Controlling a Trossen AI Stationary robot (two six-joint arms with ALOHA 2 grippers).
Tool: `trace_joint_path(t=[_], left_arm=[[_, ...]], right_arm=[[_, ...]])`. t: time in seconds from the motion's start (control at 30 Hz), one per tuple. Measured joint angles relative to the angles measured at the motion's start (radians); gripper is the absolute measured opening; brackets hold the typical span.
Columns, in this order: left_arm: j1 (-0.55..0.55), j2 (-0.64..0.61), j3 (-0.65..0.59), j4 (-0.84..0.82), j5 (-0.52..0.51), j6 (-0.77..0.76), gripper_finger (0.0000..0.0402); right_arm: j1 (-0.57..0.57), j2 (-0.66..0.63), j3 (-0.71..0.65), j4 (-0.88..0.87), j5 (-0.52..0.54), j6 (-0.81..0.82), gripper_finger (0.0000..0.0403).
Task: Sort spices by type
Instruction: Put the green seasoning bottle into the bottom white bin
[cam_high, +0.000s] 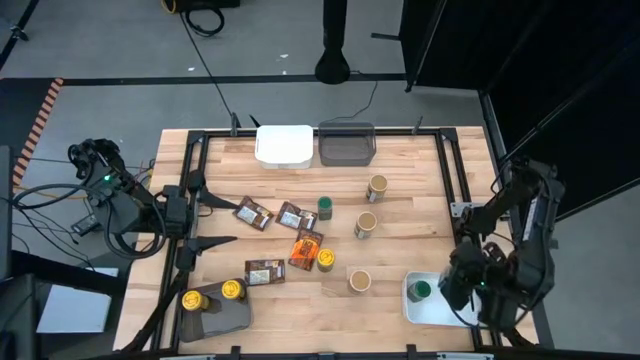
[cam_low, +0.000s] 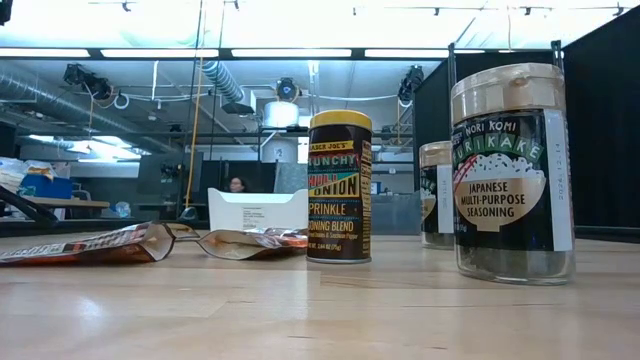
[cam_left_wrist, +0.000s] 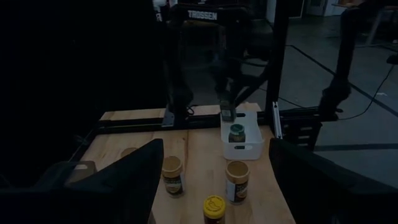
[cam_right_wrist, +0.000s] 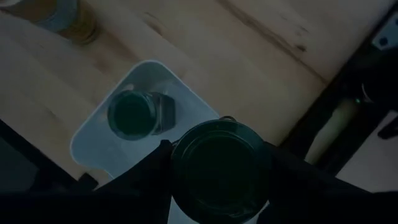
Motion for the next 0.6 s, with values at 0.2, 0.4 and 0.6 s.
trace_joint_path(t=[0.2,0.4,0.6], left_arm=[[0.000,0.000,0.000,0.001,-0.002,0.000,0.0298],[0.000,0.000,0.000,0.001,-0.024,0.000,0.0298],[0.000,0.000,0.000,0.002,-0.044,0.000,0.0298]], right_arm=[[0.032,0.074,0.000,0.023,-0.009,0.073,0.0208],[0.032,0.156,0.000,0.064,-0.014,0.047,0.0208],[0.031,0.213,0.000,0.050,-0.014,0.050,0.0208]])
